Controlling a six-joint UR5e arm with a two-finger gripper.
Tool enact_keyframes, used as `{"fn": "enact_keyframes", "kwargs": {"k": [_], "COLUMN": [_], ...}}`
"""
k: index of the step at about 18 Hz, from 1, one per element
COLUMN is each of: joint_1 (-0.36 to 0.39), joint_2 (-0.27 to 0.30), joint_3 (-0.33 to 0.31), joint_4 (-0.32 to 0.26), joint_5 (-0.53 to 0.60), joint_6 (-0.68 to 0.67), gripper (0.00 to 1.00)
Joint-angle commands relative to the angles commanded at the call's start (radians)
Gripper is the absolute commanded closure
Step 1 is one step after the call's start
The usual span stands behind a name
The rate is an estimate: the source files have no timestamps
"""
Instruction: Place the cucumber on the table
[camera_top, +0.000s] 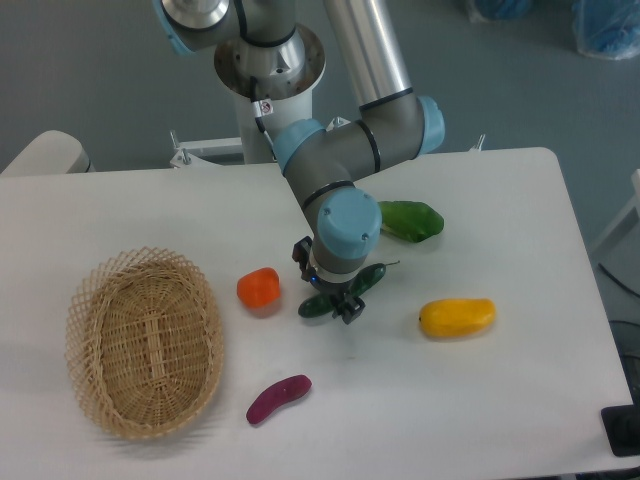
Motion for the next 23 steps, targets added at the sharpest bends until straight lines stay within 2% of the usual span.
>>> {"fn": "enact_keyframes", "kwargs": {"k": [4, 7, 12, 18, 20, 23], "joint_1": [0.02, 0.049, 0.054, 0.087, 0.087, 0.092], "joint_2": [-0.017, -0.061, -0.139, -0.23, -0.255, -0.27], "joint_3": [0.097, 0.179, 0.29, 0.477, 0.514, 0.536], "joint_4": [-0.014, -0.026, -0.037, -0.144, -0.146, -0.147], "joint_5": [0.0, 0.0, 0.041, 0.044, 0.044, 0.044], "joint_6": [0.008, 0.043, 0.083, 0.169, 0.173, 0.218], "gripper": [0.0, 0.0, 0.0, 0.0, 0.0, 0.0]}}
